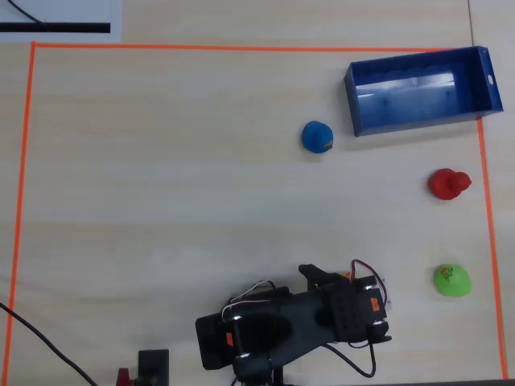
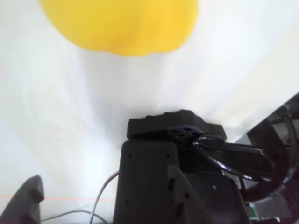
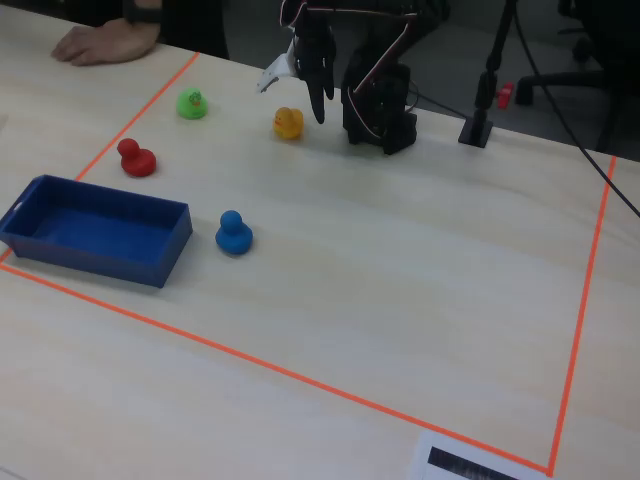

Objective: Grasp yellow duck and put it into box.

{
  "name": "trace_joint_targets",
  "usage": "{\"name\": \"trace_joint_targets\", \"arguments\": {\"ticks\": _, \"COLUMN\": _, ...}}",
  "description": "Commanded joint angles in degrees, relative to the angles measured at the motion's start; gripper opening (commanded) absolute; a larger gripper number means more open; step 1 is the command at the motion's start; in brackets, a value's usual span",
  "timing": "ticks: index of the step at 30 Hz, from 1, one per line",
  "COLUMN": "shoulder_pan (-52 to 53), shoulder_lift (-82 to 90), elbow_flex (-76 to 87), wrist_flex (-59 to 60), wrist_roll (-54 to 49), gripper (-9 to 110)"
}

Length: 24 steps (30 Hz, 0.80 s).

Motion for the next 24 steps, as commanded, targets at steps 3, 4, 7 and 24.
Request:
{"name": "trace_joint_targets", "arguments": {"ticks": 3, "shoulder_pan": 0.26, "shoulder_lift": -7.12, "elbow_flex": -0.7, "wrist_flex": -8.17, "wrist_roll": 0.35, "gripper": 37}}
{"name": "trace_joint_targets", "arguments": {"ticks": 4, "shoulder_pan": 0.44, "shoulder_lift": -8.61, "elbow_flex": -1.05, "wrist_flex": -9.32, "wrist_roll": 0.18, "gripper": 37}}
{"name": "trace_joint_targets", "arguments": {"ticks": 7, "shoulder_pan": 1.05, "shoulder_lift": -12.48, "elbow_flex": -2.55, "wrist_flex": -11.34, "wrist_roll": -0.09, "gripper": 37}}
{"name": "trace_joint_targets", "arguments": {"ticks": 24, "shoulder_pan": 2.02, "shoulder_lift": -23.55, "elbow_flex": -6.5, "wrist_flex": -19.42, "wrist_roll": -0.97, "gripper": 38}}
